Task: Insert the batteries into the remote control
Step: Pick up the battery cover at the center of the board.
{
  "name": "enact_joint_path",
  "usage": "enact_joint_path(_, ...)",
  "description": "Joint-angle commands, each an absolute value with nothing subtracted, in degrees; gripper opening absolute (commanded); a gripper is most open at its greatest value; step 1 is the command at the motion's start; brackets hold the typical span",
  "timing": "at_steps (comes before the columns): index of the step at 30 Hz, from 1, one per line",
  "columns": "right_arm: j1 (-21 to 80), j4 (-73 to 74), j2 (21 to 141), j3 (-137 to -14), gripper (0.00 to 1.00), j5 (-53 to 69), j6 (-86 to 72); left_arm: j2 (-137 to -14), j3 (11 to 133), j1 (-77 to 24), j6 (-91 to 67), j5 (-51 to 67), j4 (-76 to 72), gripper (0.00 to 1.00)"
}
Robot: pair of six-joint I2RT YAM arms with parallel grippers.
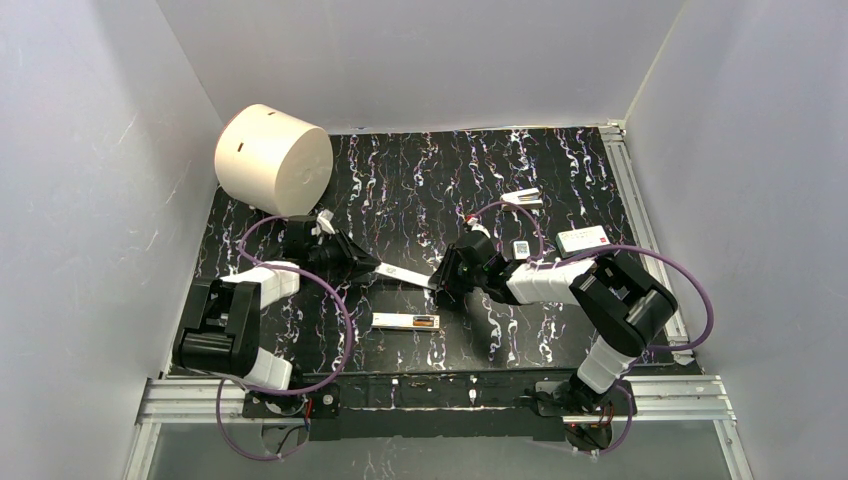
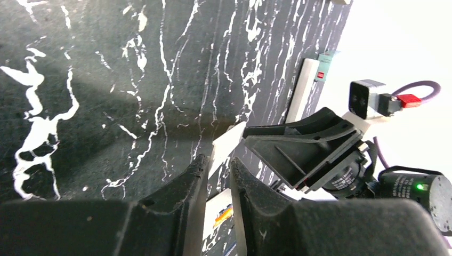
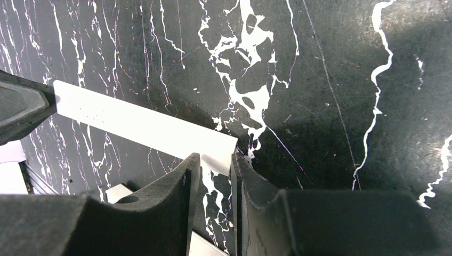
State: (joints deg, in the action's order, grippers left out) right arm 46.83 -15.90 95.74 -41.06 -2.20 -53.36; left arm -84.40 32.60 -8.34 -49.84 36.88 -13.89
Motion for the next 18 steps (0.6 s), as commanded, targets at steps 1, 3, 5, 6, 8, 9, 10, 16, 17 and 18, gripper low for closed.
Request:
enact_joint_path(1, 47.6, -8.6, 101.6, -38.8, 0.37, -2.5, -51.5, -82.9, 32.2, -10.4, -52.3, 47.3, -14.5, 0.19)
enact_joint_path(3, 47.6, -8.6, 101.7, -38.9, 0.36, -2.4, -51.5, -82.8, 32.3, -10.3, -52.3, 47.3, -14.5, 0.19)
enact_joint_path(5, 47.6, -8.5, 102.0, -38.9, 0.37, -2.3, -51.5, -83.2, 32.6, -10.3, -52.4, 47.7, -14.5, 0.17)
enact_joint_path(6, 47.6, -8.5, 102.1, -38.9, 0.36, -2.3, -51.5, -83.5, 32.8, -10.3, -52.5, 48.0, -14.5, 0.17)
enact_joint_path(8, 47.6, -8.4, 102.3, -38.9, 0.36, -2.2, -51.4, -84.2, 33.1, -10.4, -52.4, 48.5, -14.5, 0.16)
enact_joint_path(9, 47.6, -8.3, 102.3, -38.9, 0.36, -2.3, -51.2, -84.4, 33.2, -10.3, -52.7, 48.7, -14.5, 0.16)
enact_joint_path(10, 47.6, -8.2, 102.4, -39.0, 0.36, -2.3, -51.1, -84.8, 33.4, -10.3, -52.7, 48.9, -14.5, 0.16)
enact_joint_path(16, 47.6, -7.7, 102.9, -39.4, 0.34, -2.4, -50.4, -86.5, 34.6, -10.3, -53.3, 51.1, -14.9, 0.14)
enact_joint_path(17, 47.6, -7.7, 103.0, -39.4, 0.34, -2.3, -50.4, -86.4, 34.7, -10.3, -53.2, 51.0, -14.9, 0.13)
enact_joint_path(18, 47.6, -7.8, 103.0, -39.5, 0.34, -2.4, -50.3, -86.2, 34.7, -10.3, -53.1, 50.8, -14.9, 0.12)
